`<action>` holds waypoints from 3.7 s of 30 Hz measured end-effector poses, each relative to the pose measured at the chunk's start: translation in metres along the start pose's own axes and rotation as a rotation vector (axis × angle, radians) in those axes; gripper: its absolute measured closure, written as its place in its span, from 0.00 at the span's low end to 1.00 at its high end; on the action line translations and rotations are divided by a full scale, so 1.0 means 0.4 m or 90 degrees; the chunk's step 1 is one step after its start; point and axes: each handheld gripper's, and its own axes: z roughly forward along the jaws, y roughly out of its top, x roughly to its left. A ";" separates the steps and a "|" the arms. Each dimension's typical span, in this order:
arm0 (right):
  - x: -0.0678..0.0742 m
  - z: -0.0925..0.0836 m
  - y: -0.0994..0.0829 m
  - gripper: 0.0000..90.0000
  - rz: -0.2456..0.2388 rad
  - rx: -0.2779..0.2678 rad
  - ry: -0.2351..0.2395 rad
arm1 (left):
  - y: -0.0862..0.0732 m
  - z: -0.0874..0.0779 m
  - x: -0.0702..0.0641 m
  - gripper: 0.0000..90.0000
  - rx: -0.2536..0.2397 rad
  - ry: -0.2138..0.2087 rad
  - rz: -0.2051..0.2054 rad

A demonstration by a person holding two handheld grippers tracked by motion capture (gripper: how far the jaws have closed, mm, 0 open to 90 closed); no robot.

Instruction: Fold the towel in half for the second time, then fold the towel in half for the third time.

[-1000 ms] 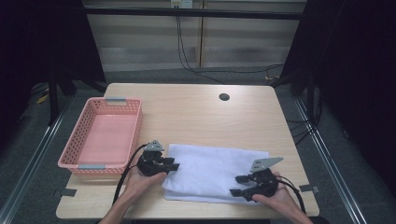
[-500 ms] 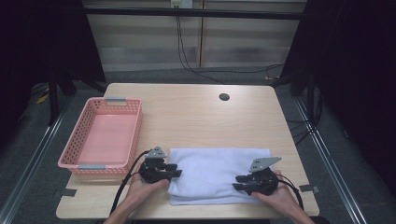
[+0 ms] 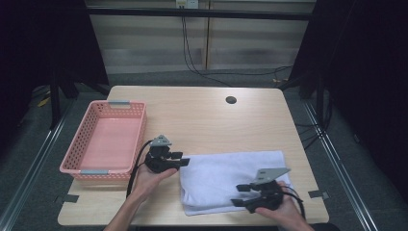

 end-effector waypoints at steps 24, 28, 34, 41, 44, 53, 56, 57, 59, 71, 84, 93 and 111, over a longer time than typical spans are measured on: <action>0.137 0.297 0.082 0.44 -0.153 0.019 0.044 | -0.018 0.033 0.052 0.49 0.015 0.026 -0.068; 0.159 0.300 0.076 0.44 -0.199 0.024 0.005 | -0.020 0.035 0.050 0.49 0.017 0.035 -0.066; 0.151 0.296 0.078 0.70 -0.199 0.017 -0.024 | -0.031 0.046 0.051 0.49 0.038 0.036 -0.052; 0.120 0.290 0.097 0.87 -0.127 0.027 -0.008 | -0.021 0.047 0.047 0.91 0.047 -0.027 -0.036; 0.115 0.286 0.110 0.88 -0.114 0.025 0.001 | -0.015 0.033 0.053 0.94 0.016 -0.041 -0.055; 0.098 0.234 0.173 0.89 -0.080 -0.038 0.023 | 0.034 -0.013 0.059 0.95 -0.053 -0.076 -0.099; 0.095 0.217 0.202 0.89 -0.065 -0.076 0.038 | 0.059 -0.038 0.054 0.95 -0.058 -0.063 -0.091; 0.095 0.217 0.202 0.89 -0.065 -0.076 0.038 | 0.059 -0.038 0.054 0.95 -0.058 -0.063 -0.091; 0.095 0.209 0.223 0.89 -0.054 -0.097 0.045 | 0.079 -0.062 0.052 0.95 -0.077 -0.062 -0.096; 0.158 0.145 0.333 0.89 -0.093 -0.187 0.045 | 0.203 -0.174 0.017 0.95 -0.102 -0.037 -0.030; 0.090 0.029 0.194 0.88 -0.009 -0.206 -0.060 | 0.250 0.020 -0.068 0.94 -0.059 -0.054 -0.002; 0.061 -0.077 0.068 0.86 0.033 -0.177 -0.115 | 0.286 0.163 -0.170 0.94 -0.038 -0.110 0.038; -0.045 -0.140 -0.014 0.43 0.082 -0.126 -0.196 | 0.231 0.178 -0.207 0.55 -0.058 -0.123 0.057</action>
